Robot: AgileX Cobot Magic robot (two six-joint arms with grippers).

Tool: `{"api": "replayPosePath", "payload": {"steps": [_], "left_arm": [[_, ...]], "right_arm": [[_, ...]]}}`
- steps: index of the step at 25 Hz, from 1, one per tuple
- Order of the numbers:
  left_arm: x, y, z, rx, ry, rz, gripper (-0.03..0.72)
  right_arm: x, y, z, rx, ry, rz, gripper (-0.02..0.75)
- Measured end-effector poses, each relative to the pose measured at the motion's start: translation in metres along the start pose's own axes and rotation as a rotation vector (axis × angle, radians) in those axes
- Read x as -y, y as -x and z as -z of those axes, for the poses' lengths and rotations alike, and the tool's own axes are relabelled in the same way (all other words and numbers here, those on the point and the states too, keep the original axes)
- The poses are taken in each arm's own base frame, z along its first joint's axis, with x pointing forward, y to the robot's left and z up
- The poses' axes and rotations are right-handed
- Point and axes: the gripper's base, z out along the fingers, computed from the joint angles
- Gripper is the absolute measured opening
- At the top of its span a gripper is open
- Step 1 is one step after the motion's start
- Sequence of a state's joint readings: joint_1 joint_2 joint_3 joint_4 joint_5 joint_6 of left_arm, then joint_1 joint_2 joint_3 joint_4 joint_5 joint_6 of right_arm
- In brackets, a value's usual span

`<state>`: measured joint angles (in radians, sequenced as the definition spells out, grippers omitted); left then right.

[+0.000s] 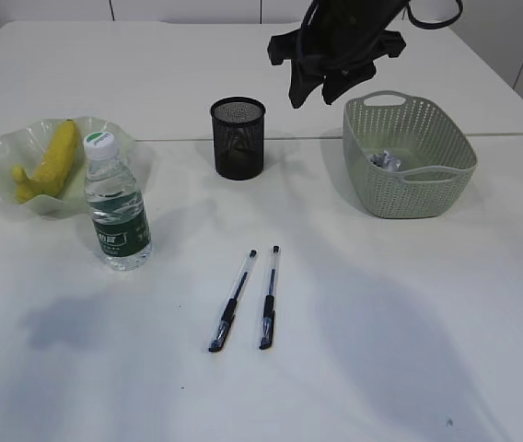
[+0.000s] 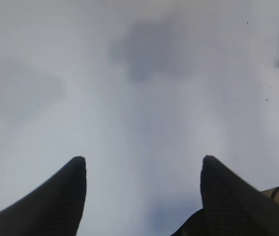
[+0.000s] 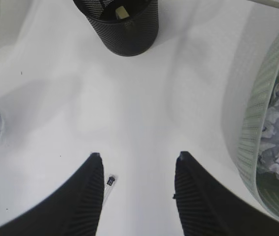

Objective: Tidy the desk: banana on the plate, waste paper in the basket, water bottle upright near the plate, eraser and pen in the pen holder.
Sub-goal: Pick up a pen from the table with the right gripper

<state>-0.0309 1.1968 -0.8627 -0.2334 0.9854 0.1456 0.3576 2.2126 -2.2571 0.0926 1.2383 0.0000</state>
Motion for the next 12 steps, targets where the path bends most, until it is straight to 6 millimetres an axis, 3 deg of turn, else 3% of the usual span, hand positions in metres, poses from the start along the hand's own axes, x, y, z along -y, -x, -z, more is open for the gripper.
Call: {"api": "replayPosePath", "payload": {"steps": [5,8,12], "left_arm": [[0.000,0.000,0.000,0.000,0.000,0.000,0.514],[0.000,0.000,0.000,0.000,0.000,0.000,0.514],[0.000,0.000,0.000,-0.001,-0.002,0.001,0.514]], "right_arm": [[-0.004,0.001,0.020,0.033,0.008,-0.027,0.347],[-0.016,0.001,0.034,0.056,0.019,-0.018,0.347],[-0.042,-0.012,0.033,0.008,0.042,0.017,0.347]]}}
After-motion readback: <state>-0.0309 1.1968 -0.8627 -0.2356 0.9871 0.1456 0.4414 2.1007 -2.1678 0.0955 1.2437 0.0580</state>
